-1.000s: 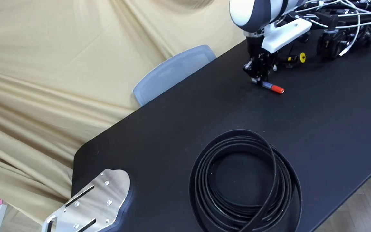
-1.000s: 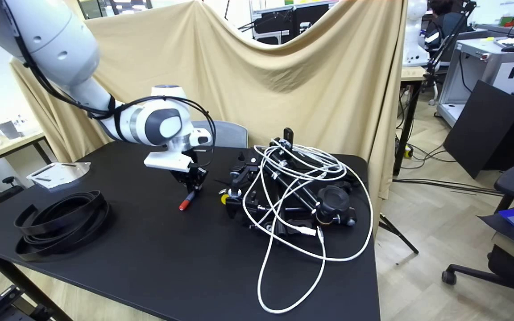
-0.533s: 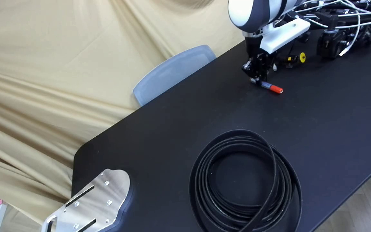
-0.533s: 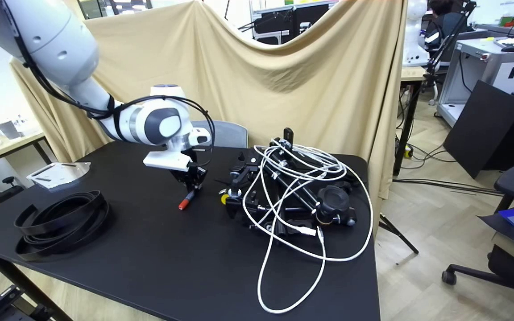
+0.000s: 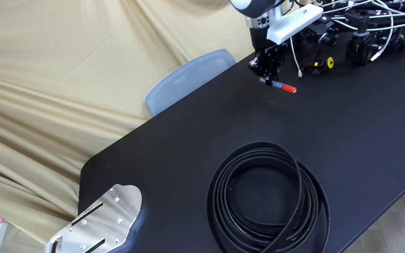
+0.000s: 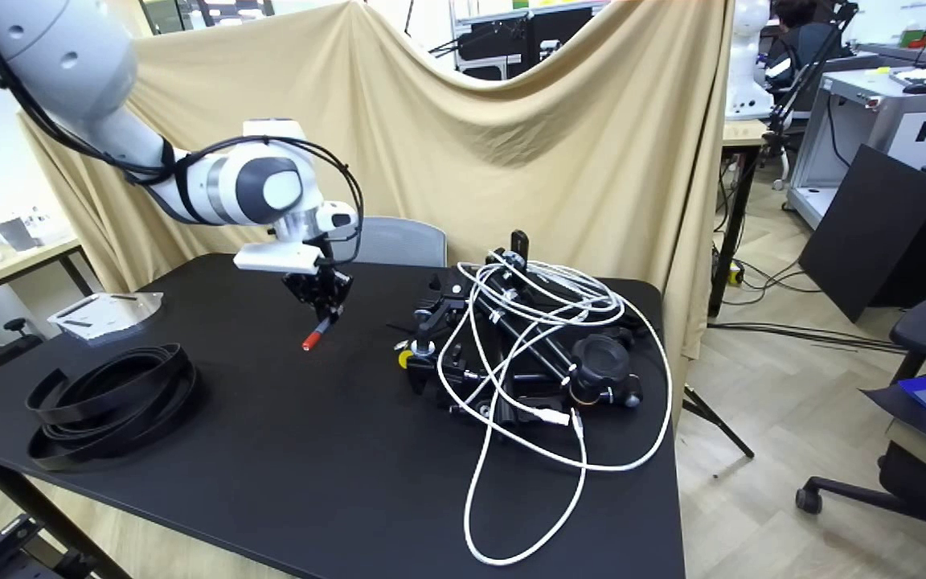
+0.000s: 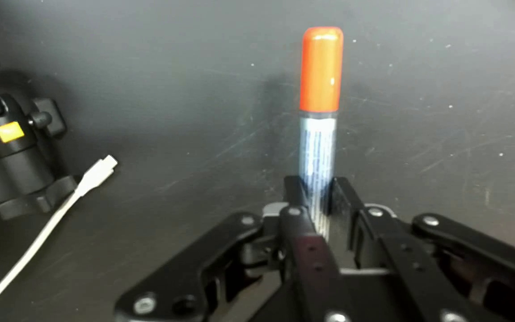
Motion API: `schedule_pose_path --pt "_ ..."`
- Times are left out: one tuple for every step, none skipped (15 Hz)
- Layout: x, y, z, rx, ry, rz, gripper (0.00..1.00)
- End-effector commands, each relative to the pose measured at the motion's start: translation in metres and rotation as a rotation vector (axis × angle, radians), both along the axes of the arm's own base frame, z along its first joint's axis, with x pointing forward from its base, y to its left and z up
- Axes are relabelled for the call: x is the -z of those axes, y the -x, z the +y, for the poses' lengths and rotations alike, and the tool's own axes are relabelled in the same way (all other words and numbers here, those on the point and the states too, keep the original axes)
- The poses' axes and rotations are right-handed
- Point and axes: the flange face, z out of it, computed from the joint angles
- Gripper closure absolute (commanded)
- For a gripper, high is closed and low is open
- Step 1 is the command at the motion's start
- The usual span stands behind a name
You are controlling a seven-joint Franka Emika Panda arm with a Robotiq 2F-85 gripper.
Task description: Move the object to the left side of the table
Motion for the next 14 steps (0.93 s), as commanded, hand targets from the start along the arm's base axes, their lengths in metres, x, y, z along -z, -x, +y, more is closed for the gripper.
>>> schedule_pose_path --pt "-0.027 -0.012 0.029 -0.016 0.001 0.018 0.95" --pt "-0.03 -0.015 0.038 -0.03 -0.004 0.021 0.95" --pt "-0.031 -0.02 0.049 -0.046 -0.01 0.024 0.95" --pt "-0.031 -0.023 0.057 -0.058 -0.015 0.027 0.95" --pt "-0.03 -0.026 0.065 -0.069 -0.019 0.029 0.95" --pt "-0.027 -0.029 0.073 -0.078 -0.02 0.026 0.95" --pt "-0.023 -0.032 0.08 -0.087 -0.025 0.025 0.95" --pt "-0.017 -0.035 0.087 -0.092 -0.026 0.018 0.95" --pt "-0.01 -0.037 0.093 -0.095 -0.03 0.018 0.95" --pt "-0.002 -0.039 0.099 -0.096 -0.032 0.017 0.95" --pt "0.006 -0.041 0.103 -0.095 -0.037 0.022 0.95" --pt "0.013 -0.042 0.107 -0.095 -0.039 0.026 0.95" --pt "0.021 -0.043 0.111 -0.097 -0.037 0.032 0.95" --pt "0.028 -0.044 0.115 -0.098 -0.037 0.04 0.95"
